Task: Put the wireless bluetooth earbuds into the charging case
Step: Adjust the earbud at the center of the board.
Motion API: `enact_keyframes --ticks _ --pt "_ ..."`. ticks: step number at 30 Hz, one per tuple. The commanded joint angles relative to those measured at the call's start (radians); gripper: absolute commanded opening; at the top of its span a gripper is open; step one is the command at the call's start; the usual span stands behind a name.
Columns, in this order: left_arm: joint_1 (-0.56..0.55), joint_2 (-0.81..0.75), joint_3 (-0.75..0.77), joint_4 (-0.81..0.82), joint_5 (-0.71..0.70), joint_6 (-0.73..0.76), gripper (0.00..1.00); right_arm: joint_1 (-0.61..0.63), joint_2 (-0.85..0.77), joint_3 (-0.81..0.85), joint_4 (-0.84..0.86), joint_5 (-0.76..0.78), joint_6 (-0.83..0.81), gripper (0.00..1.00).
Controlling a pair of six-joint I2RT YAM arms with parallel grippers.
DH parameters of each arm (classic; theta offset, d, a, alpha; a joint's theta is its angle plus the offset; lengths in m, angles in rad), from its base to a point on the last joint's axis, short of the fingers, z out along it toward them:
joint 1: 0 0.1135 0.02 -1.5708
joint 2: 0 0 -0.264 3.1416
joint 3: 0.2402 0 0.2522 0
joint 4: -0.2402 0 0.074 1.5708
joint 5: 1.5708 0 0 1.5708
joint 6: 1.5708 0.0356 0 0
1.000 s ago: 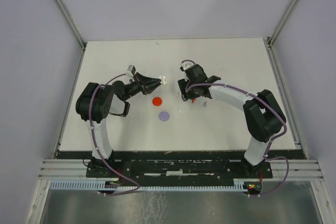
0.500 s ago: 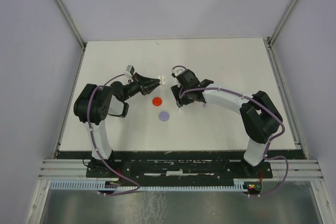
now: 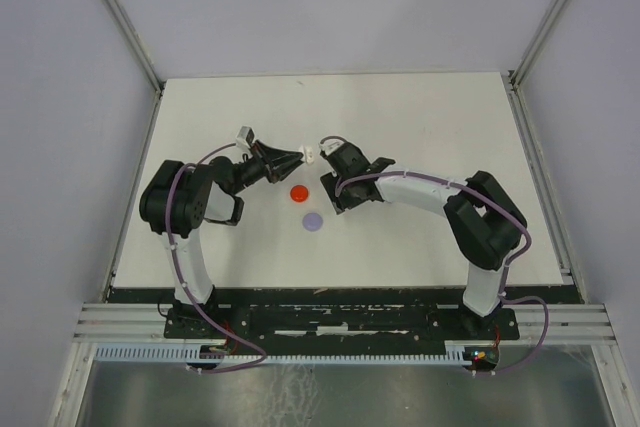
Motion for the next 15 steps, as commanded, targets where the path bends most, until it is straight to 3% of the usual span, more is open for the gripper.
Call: enact_keyframes --ticks 1,15 --pt "0.014 -0.046 -0.008 0.207 0.026 -0.026 0.03 0.013 0.018 0.014 0.017 0.035 0.005 0.63" --pt "0.025 -0.046 -0.019 0.206 0.029 -0.025 0.03 0.022 0.057 0.018 0.015 0.064 -0.006 0.62"
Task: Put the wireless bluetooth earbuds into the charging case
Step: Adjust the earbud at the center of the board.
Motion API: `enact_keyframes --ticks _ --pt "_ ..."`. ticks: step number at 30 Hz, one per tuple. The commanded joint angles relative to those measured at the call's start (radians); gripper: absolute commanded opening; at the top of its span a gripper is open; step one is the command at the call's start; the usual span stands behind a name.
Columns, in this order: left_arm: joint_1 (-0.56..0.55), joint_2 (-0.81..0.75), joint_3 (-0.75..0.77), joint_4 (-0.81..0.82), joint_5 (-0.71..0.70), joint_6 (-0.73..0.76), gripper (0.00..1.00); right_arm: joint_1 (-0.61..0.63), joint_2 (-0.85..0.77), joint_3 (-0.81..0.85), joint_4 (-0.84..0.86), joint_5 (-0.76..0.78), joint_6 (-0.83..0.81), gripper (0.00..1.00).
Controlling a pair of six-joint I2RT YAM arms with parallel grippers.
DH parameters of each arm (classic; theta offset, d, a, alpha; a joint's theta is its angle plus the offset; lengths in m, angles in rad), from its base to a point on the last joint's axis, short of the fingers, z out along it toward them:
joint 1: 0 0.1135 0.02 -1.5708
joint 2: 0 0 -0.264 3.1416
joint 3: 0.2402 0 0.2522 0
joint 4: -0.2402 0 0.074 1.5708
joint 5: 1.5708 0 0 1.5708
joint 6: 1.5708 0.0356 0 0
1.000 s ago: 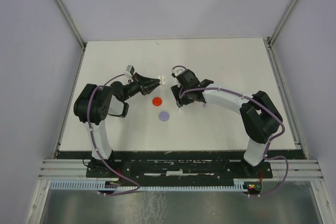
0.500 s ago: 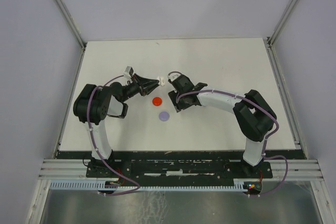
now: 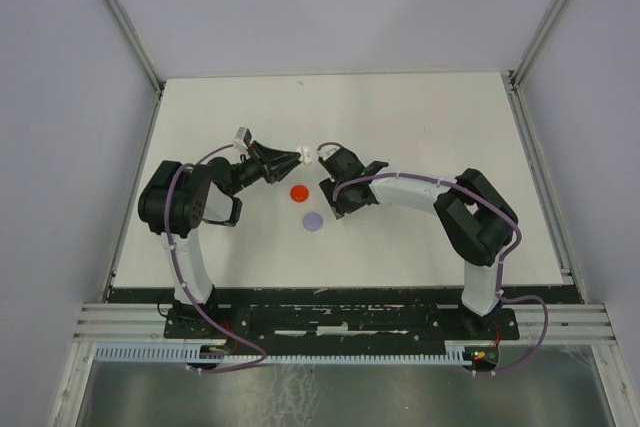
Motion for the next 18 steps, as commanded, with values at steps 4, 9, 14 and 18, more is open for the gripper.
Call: enact_keyframes --ticks 4,9,14,18 --pt "0.009 -0.043 -0.008 0.207 0.027 -0.025 0.03 0.006 0.013 0.017 0.011 0.072 -0.009 0.62" --pt "0.01 -0.044 -0.01 0.207 0.028 -0.025 0.03 0.004 0.021 0.021 0.007 0.124 -0.009 0.62" --pt "0.009 -0.045 -0.009 0.207 0.028 -0.026 0.03 -0.004 0.02 0.027 -0.004 0.167 -0.003 0.62" --pt "0.01 -0.046 -0.006 0.208 0.028 -0.028 0.03 -0.02 0.012 0.027 -0.014 0.192 -0.001 0.62"
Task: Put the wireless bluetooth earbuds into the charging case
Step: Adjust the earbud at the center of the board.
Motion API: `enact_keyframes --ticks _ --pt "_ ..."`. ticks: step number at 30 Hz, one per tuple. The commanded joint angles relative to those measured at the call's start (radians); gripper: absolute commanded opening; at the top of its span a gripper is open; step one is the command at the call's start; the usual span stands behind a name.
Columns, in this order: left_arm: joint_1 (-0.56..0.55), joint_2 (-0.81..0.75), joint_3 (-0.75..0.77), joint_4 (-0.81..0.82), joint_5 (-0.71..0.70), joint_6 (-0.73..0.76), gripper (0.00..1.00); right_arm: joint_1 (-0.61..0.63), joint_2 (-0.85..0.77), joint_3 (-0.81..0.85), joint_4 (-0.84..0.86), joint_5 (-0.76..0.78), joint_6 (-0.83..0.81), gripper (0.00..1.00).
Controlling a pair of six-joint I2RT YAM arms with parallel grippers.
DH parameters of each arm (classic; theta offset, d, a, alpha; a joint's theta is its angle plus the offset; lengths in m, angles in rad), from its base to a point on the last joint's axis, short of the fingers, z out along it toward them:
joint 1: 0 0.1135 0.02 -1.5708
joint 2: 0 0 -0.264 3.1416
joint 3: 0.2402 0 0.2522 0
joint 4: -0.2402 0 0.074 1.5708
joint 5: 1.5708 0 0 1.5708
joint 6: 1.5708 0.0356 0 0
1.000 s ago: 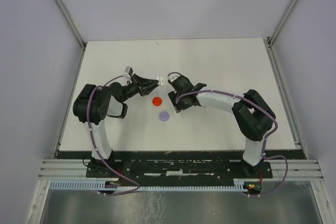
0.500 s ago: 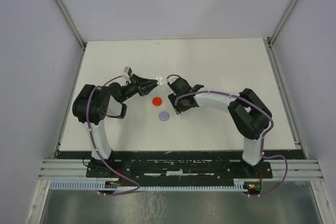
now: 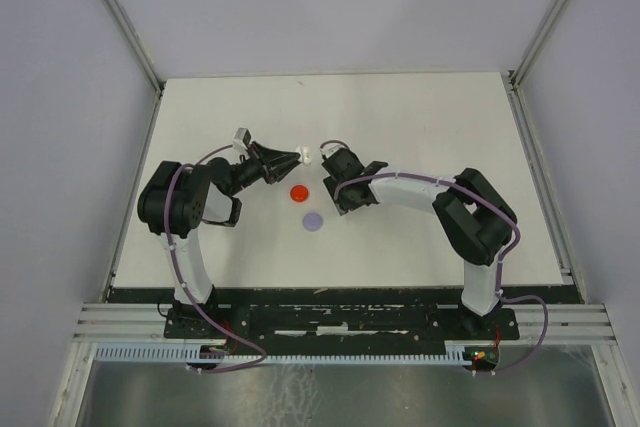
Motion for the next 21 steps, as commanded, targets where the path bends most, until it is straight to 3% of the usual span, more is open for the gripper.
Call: enact_keyframes --ticks 1,11,21 --pt "0.007 -0.043 0.0 0.207 0.028 -0.028 0.03 -0.021 -0.001 0.025 -0.02 0.078 0.001 0.62" --pt "0.006 -0.035 0.009 0.207 0.028 -0.034 0.03 -0.074 -0.049 -0.005 -0.04 0.122 -0.016 0.62" --pt "0.006 -0.036 0.012 0.208 0.022 -0.034 0.03 -0.085 -0.086 0.052 0.002 -0.001 0.0 0.62"
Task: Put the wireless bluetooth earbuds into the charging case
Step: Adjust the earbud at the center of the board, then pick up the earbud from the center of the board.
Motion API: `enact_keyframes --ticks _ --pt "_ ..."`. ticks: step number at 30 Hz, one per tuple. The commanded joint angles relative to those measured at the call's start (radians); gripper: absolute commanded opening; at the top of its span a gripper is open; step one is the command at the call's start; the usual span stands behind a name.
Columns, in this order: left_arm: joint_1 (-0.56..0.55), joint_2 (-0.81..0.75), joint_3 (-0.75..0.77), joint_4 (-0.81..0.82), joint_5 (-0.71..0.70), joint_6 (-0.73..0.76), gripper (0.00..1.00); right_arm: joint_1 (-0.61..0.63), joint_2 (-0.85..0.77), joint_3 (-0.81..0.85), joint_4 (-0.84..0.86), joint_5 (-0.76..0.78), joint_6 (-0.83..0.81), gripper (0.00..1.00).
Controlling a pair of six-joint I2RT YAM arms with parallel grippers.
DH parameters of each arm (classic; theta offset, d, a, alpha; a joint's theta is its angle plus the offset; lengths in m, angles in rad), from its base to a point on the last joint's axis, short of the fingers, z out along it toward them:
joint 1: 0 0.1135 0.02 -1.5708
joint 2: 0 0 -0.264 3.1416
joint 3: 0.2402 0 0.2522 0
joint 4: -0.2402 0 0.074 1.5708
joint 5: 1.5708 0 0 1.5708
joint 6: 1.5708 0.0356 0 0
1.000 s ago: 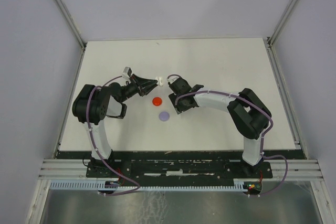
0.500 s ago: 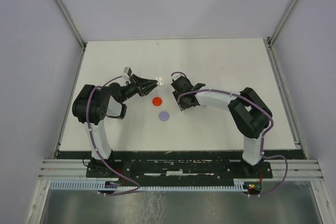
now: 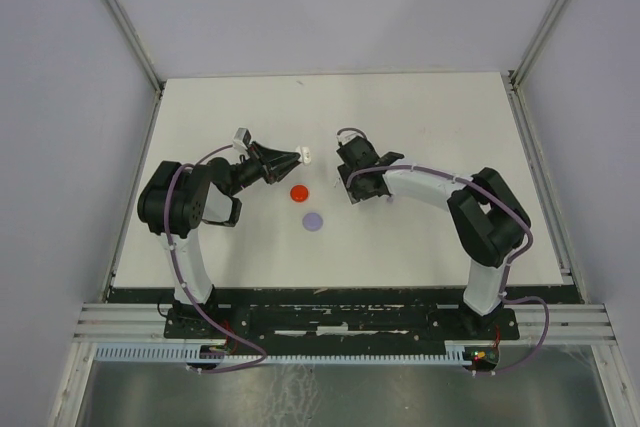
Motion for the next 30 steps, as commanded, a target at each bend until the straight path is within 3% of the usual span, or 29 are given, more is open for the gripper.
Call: enact_keyframes --ticks 1,14,30 --pt "0.006 -0.036 0.012 0.207 0.021 -0.034 0.03 0.0 -0.022 0.088 0.023 -0.063 0.007 0.62" --pt "0.02 -0.059 -0.017 0.207 0.008 -0.031 0.03 -0.003 0.168 0.404 -0.117 -0.14 0.15 0.5" --pt "0.037 -0.083 -0.04 0.206 0.016 -0.026 0.03 -0.044 0.272 0.473 -0.139 -0.226 0.231 0.47"
